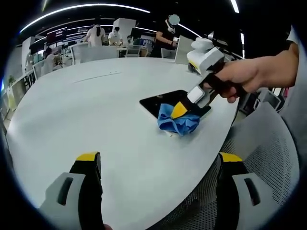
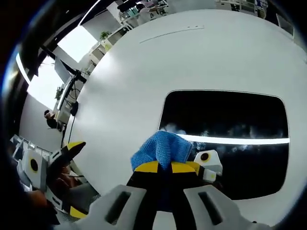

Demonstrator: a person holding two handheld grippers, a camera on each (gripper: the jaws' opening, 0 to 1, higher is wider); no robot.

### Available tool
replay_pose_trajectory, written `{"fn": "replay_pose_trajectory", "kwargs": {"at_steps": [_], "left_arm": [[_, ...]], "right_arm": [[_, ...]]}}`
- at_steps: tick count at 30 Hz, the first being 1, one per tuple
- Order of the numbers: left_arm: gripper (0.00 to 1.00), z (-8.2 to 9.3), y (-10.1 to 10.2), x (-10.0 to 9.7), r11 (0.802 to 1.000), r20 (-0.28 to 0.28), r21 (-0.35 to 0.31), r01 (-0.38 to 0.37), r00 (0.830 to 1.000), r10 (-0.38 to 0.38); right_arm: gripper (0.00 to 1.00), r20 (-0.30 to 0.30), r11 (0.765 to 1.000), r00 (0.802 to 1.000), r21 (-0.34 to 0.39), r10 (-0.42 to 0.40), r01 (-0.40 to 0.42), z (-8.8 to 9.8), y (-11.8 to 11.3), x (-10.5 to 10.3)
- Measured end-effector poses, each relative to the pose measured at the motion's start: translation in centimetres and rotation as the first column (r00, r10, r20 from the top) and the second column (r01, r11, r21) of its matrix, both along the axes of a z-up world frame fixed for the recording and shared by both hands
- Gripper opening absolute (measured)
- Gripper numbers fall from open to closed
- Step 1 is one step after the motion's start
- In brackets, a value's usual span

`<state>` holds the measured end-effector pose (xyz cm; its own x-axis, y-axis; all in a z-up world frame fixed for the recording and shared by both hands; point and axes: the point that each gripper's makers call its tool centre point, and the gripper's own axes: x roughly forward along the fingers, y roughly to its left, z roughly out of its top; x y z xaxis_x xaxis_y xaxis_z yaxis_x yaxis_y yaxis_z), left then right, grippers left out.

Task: Wipe the mirror surface with the cleaning cloth until all visible marks leave the cleaned area.

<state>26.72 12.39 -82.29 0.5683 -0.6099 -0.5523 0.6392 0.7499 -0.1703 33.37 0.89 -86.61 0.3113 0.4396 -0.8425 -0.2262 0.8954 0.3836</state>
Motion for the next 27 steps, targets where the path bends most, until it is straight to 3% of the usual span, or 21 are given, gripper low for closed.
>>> {"fn": "replay_pose_trajectory", "kwargs": {"at_steps": [27], "left_arm": [[0.99, 0.1, -0.1, 0.1, 1.0, -0.007, -0.027, -0.005, 1.0, 0.005]], "right_arm": [[0.01, 0.049, 0.999, 0.999, -0.033, 0.01, -0.009, 0.0, 0.1, 5.3]]}}
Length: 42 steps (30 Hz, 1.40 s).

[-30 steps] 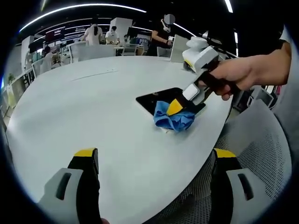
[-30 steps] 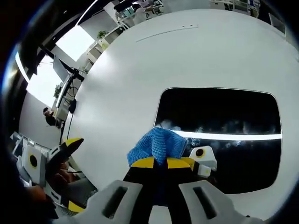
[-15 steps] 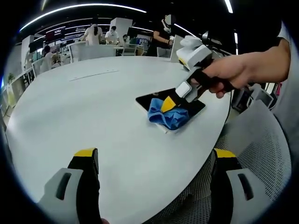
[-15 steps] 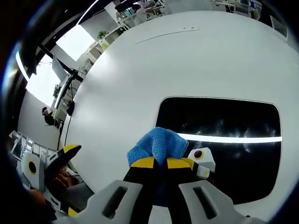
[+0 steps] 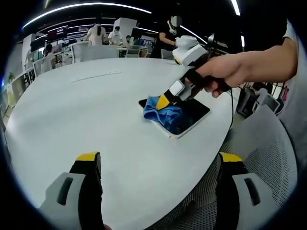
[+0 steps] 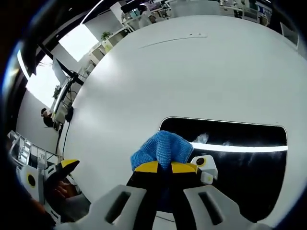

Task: Wipe the mirror surface with the cleaning cloth until all visible marks leave the cleaned area.

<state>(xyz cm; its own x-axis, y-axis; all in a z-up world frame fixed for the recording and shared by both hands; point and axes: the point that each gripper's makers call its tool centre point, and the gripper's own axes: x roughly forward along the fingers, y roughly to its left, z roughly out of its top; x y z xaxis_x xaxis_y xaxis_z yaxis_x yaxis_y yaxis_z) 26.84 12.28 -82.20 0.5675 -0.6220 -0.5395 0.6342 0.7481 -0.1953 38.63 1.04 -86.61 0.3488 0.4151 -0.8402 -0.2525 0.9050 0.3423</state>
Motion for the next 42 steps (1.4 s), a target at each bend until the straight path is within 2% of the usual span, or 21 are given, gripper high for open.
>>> {"fn": "replay_pose_trajectory", "kwargs": {"at_steps": [30, 38, 42], "left_arm": [[0.99, 0.0, 0.2, 0.1, 1.0, -0.009, 0.001, -0.017, 1.0, 0.017], [0.99, -0.2, 0.3, 0.1, 1.0, -0.013, 0.005, -0.019, 1.0, 0.019], [0.99, -0.2, 0.3, 0.2, 1.0, -0.014, 0.006, -0.021, 1.0, 0.021]], "right_arm": [[0.01, 0.051, 0.997, 0.996, -0.042, 0.07, -0.068, 0.1, 0.8, 5.0], [0.01, 0.045, 0.997, 0.996, -0.034, 0.07, -0.069, 0.0, 0.9, 6.3], [0.01, 0.037, 0.997, 0.997, -0.022, 0.068, -0.067, 0.0, 0.8, 6.2]]}}
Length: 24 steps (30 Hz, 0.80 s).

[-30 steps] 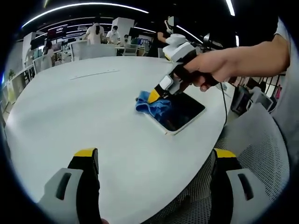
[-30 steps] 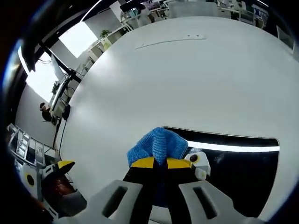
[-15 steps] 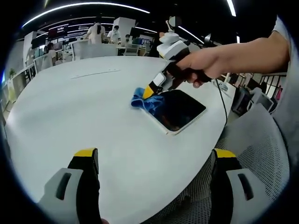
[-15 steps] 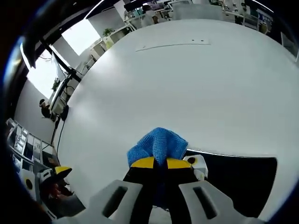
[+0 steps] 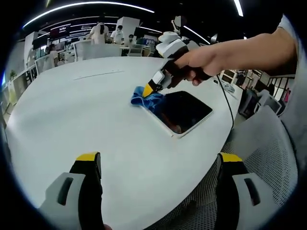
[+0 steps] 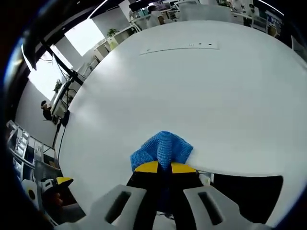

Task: Wipe the mirror surface with the cleaning cloth until all visible marks leave the cleaned area.

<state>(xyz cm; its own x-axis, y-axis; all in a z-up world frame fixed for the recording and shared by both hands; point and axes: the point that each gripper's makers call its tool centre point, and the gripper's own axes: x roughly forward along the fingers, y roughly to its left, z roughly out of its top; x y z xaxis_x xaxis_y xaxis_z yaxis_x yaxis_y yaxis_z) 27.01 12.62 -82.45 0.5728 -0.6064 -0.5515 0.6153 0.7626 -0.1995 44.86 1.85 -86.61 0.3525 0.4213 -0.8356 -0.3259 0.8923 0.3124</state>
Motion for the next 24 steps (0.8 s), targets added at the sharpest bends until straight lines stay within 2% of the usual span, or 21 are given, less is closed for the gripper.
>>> {"fn": "replay_pose_trajectory", "kwargs": {"at_steps": [10, 24], "left_arm": [[0.99, -0.1, 0.2, 0.0, 1.0, -0.002, 0.006, -0.004, 1.0, 0.004], [0.99, -0.2, 0.3, -0.1, 1.0, -0.004, 0.015, -0.005, 1.0, 0.005]], "right_arm": [[0.01, -0.003, 1.0, 1.0, 0.012, 0.01, -0.01, 0.0, -0.1, -0.1], [0.01, -0.001, 1.0, 1.0, -0.008, -0.008, 0.008, 0.2, -2.3, -0.3]]}}
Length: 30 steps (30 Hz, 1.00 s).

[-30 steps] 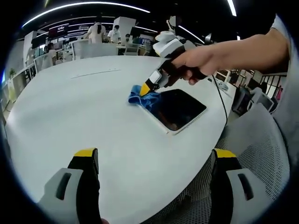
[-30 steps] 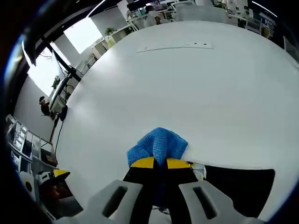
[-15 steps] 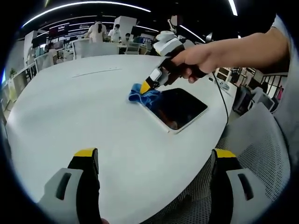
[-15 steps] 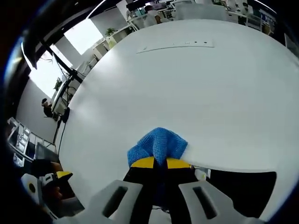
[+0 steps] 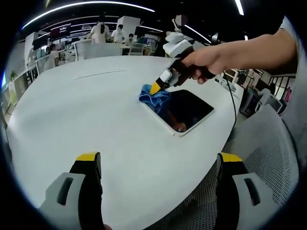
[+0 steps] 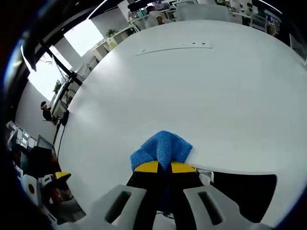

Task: Wipe the mirror surface with the cleaning cloth until all visible marks leave the cleaned area.

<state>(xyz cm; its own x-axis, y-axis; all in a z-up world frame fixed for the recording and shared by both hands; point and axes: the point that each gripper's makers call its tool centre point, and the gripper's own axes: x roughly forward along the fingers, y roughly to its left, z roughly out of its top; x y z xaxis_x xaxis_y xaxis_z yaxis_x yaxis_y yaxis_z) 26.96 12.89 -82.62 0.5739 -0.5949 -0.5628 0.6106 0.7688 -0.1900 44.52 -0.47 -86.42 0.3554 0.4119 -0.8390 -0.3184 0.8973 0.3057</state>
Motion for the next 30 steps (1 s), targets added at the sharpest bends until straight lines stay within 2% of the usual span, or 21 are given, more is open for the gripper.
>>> {"fn": "replay_pose_trajectory", "kwargs": {"at_steps": [23, 30], "left_arm": [[0.99, -0.1, -0.1, -0.1, 1.0, -0.002, 0.009, 0.005, 1.0, -0.005], [0.99, -0.2, 0.0, -0.1, 1.0, -0.003, 0.01, 0.003, 1.0, -0.003]], "right_arm": [[0.01, -0.007, 0.999, 0.999, -0.024, -0.035, 0.035, -0.2, -3.2, 0.3], [0.01, -0.002, 0.999, 0.999, -0.031, -0.035, 0.035, -0.4, -3.1, 0.5]]}}
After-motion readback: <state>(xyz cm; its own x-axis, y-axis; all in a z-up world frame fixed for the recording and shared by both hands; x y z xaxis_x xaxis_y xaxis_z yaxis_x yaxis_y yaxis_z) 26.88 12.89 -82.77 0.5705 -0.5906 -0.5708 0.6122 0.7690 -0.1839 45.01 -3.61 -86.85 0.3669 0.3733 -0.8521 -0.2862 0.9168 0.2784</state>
